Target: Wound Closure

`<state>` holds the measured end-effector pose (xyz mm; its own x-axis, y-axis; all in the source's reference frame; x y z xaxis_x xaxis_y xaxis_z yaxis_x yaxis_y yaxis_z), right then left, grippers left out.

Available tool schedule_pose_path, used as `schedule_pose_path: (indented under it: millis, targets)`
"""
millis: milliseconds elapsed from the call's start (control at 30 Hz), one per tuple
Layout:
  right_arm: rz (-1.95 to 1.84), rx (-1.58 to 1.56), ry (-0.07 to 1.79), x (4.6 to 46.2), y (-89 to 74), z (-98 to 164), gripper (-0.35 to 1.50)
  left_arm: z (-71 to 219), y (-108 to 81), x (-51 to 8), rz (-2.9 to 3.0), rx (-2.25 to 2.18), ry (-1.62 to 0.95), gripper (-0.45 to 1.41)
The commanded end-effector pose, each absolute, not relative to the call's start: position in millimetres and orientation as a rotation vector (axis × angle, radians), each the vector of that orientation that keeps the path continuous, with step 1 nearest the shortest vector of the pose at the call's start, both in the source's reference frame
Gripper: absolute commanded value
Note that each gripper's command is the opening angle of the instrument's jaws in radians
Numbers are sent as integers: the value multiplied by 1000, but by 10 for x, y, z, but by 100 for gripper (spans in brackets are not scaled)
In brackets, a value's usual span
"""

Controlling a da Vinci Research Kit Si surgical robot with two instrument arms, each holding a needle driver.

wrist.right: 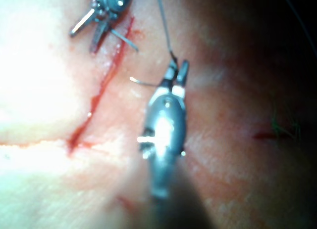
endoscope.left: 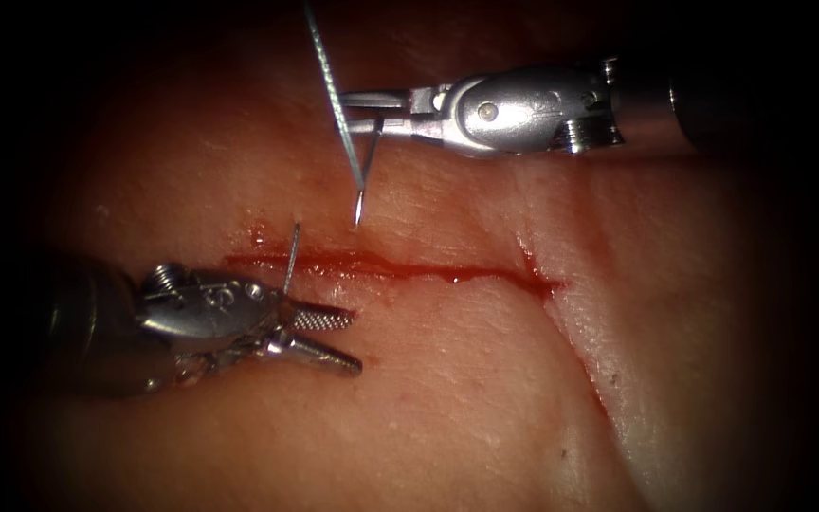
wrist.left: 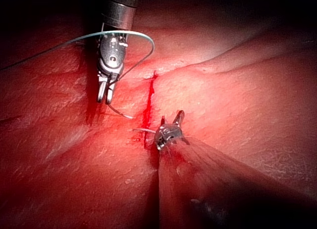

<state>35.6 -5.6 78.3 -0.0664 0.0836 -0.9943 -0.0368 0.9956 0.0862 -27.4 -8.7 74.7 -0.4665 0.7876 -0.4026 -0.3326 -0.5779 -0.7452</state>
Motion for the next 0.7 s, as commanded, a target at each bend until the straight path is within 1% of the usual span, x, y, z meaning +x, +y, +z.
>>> schedule_pose_path:
  millis: [33,467,700]
  targets:
    - [106,46,1639,364,-56,789,-35,753,-89,-279,2080,-986,-775,12]
    - [322,265,1633,362,-46,801,-35,753,-90,-278,2086,-976,-771,12]
    - [386,251,1608,363,-48,807,-35,753,-90,-278,2088,-973,-771,12]
